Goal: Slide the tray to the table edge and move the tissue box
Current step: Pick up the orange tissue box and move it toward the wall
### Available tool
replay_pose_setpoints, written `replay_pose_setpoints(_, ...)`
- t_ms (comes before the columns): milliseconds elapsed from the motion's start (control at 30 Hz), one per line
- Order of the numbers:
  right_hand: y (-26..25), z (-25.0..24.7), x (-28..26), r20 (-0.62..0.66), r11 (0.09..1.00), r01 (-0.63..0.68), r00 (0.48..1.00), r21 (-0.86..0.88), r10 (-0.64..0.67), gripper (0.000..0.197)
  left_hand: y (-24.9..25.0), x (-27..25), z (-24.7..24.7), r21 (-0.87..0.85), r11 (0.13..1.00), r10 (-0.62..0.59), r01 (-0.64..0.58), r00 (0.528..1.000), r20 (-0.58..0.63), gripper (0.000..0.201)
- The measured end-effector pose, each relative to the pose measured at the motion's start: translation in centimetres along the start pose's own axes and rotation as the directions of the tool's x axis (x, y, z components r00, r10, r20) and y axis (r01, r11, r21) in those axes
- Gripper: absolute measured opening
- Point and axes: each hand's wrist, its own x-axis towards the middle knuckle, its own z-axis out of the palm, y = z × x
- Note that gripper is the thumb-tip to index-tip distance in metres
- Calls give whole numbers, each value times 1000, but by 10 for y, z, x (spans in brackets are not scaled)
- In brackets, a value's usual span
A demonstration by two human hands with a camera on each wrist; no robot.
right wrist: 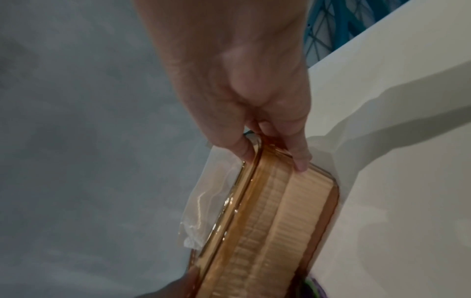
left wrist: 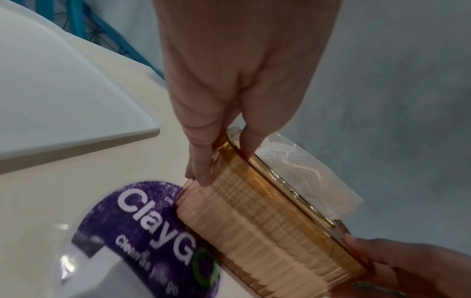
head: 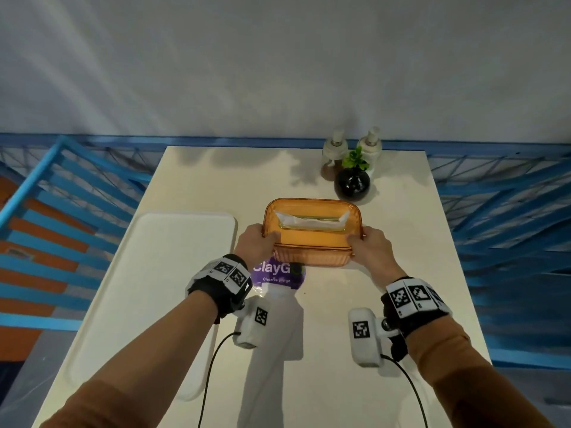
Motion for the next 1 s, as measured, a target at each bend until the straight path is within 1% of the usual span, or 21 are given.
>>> replay_pose_setpoints(67,-11,7,5,-12,1000,22,1000,-12,-22,30,5,6,-11,-13,1000,18,-18,1000,-11,35)
replay_pose_setpoints(167,-34,24,15,-21,999,38,999,-8,-38,31,10,22,-35,-55,998,33,-34,999,-25,36)
replay_pose_setpoints(267,-64,50,26,-28,998,59,998,24,-58,32,15,46,-68,-76,996,51,-56,997,-60,27)
replay_pose_setpoints(367,-95,83,40,-31,996,84,996,31,-83,34,15,68,-109,-100,992,66,-77,992,-109,16)
replay_pose_setpoints(500,-137,136,51,15,994,105,994,28,-105,30,6,88,-166,-116,991,53,-69,990,-133,20)
replay_pose_setpoints(600,-164,175,56,38,993,108,993,40,-110,27,-4,101,-203,-139,988,42,-63,988,-147,13)
replay_pose_setpoints(633,-171,187,57,41,994,109,993,31,-110,27,-9,107,-214,-149,987,38,-60,988,-149,14)
replay_pose_setpoints(766,-188,229,61,54,995,93,994,20,-94,27,-32,131,-253,-138,989,23,-44,988,-151,34)
replay_pose_setpoints(866,-191,253,61,62,997,77,995,19,-78,25,-52,149,-270,-98,995,22,-35,991,-130,42)
replay_pose_setpoints(933,-192,263,61,58,995,92,994,25,-93,24,-69,165,-277,-92,995,36,-47,992,-122,51)
replay_pose_setpoints(966,-193,266,61,50,993,113,992,18,-113,24,-72,165,-280,-90,994,50,-61,992,-119,56)
replay_pose_setpoints(1000,-192,269,63,44,990,137,989,12,-138,25,-64,152,-282,-91,992,77,-87,991,-114,60)
